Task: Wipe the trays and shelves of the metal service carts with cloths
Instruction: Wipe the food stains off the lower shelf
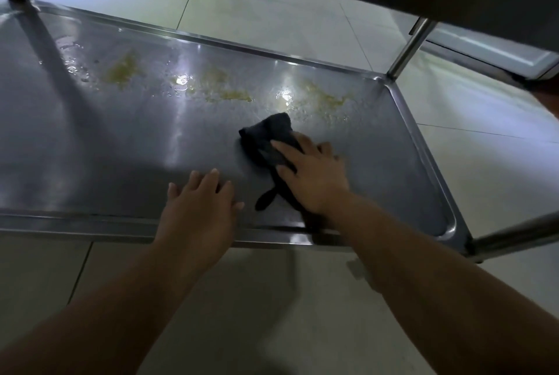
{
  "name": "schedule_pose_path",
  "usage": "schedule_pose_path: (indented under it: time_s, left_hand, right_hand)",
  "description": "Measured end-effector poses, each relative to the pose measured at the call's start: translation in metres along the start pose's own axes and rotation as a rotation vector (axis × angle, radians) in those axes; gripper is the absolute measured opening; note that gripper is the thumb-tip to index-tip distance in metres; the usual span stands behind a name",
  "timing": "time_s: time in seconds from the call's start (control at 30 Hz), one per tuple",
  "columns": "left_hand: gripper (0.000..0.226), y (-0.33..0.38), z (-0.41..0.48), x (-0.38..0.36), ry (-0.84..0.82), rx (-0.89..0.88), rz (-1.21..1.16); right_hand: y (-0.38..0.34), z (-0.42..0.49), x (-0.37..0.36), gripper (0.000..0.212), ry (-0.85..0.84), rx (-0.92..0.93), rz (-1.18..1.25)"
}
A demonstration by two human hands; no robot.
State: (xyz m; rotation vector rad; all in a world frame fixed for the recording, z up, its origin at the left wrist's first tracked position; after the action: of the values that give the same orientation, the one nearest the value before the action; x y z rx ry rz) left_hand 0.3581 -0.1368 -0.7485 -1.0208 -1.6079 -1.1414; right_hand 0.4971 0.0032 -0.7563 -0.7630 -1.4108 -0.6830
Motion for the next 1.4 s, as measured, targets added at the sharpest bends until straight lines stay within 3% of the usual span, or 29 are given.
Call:
schedule_pose_path:
  time_s: [0.03,0.07,0.17,0.2,0.27,0.4,0.47,0.53,0.63,0.7,0.77,0.87,0.93,1.0,1.07,1.17,1.23,1.33,1.4]
  left_hand:
    - [0.037,-0.001,0.0,0.0,-0.002,-0.003,-0.007]
    - [0.037,-0.001,0.0,0.0,-0.004,-0.003,-0.015]
    - [0.04,0.003,0.001,0.0,-0.013,0.002,0.02]
    - [0.041,0.004,0.001,-0.001,-0.012,0.008,0.049]
    - [0.042,0.006,0.0,-0.003,-0.009,0.023,0.09]
    - [0.047,0.004,-0.004,-0.004,0.024,0.02,0.081]
    - [0.048,0.003,-0.006,-0.003,0.033,0.007,0.064]
    - [0.047,0.003,-0.006,-0.002,0.029,-0.008,0.047]
    - [0.044,0.009,-0.006,0.001,0.012,0.012,0.088]
    - [0.041,0.021,-0.005,0.003,0.035,0.001,0.08]
    - [0.041,0.043,-0.005,-0.001,0.056,-0.076,0.043]
    - [0.054,0.067,-0.008,-0.018,0.001,-0.134,0.01]
    - [0.057,0.067,-0.009,-0.022,0.0,-0.123,0.005]
    - [0.058,0.062,-0.01,-0.02,0.006,-0.131,-0.02]
    - [0.059,0.062,-0.01,-0.018,0.005,-0.143,-0.015]
    - [0.059,0.07,-0.008,-0.018,0.002,-0.143,0.021]
    - [0.059,0.072,-0.009,-0.018,-0.004,-0.129,0.035]
    - [0.059,0.069,-0.012,-0.019,-0.004,-0.126,0.021]
    - [0.06,0.068,-0.013,-0.018,-0.026,-0.147,-0.007]
  right_hand:
    - [0.011,0.004,0.003,0.048,0.009,0.016,-0.01]
    - [0.032,0.008,0.007,0.047,0.009,-0.079,-0.027]
    - [0.099,0.011,0.016,0.052,-0.091,-0.661,0.125]
    - [0.102,0.01,0.017,0.053,-0.113,-0.759,0.159]
    - [0.077,0.009,0.017,0.054,-0.122,-0.686,0.104]
    - [0.002,-0.032,0.005,0.051,0.023,-0.07,0.049]
    - [0.011,-0.051,0.007,0.054,0.016,0.053,0.067]
    - [0.058,-0.054,0.011,0.052,0.035,-0.105,0.021]
    - [0.137,-0.064,0.021,0.05,-0.022,-0.599,0.044]
    - [0.147,-0.07,0.022,0.052,-0.052,-0.749,0.052]
    - [0.126,-0.073,0.02,0.053,-0.08,-0.661,0.046]
    - [0.081,-0.099,0.015,0.05,0.008,-0.249,0.029]
    - [0.082,-0.12,0.018,0.048,0.01,-0.088,0.037]
    - [0.122,-0.126,0.023,0.047,-0.032,-0.199,-0.02]
    - [0.164,-0.129,0.029,0.049,-0.084,-0.519,-0.065]
    - [0.161,-0.127,0.027,0.051,-0.095,-0.78,-0.069]
    - [0.128,-0.127,0.021,0.051,-0.082,-0.717,-0.067]
    - [0.096,-0.142,0.019,0.048,-0.011,-0.423,-0.072]
    - [0.111,-0.148,0.025,0.047,-0.031,-0.475,-0.086]
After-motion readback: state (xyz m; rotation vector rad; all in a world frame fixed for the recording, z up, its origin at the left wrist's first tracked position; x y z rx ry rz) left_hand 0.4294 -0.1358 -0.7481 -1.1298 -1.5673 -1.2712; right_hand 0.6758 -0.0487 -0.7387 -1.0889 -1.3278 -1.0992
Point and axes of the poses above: each hand's wrist, its own z-axis towards the middle knuckle, its own x-axis out of the back of the hand, y = z × x, the point moved 5 cm from there along z, towards the middle knuckle, and after that the axes turned 3 degrees about -y, right-handed, at the moved point
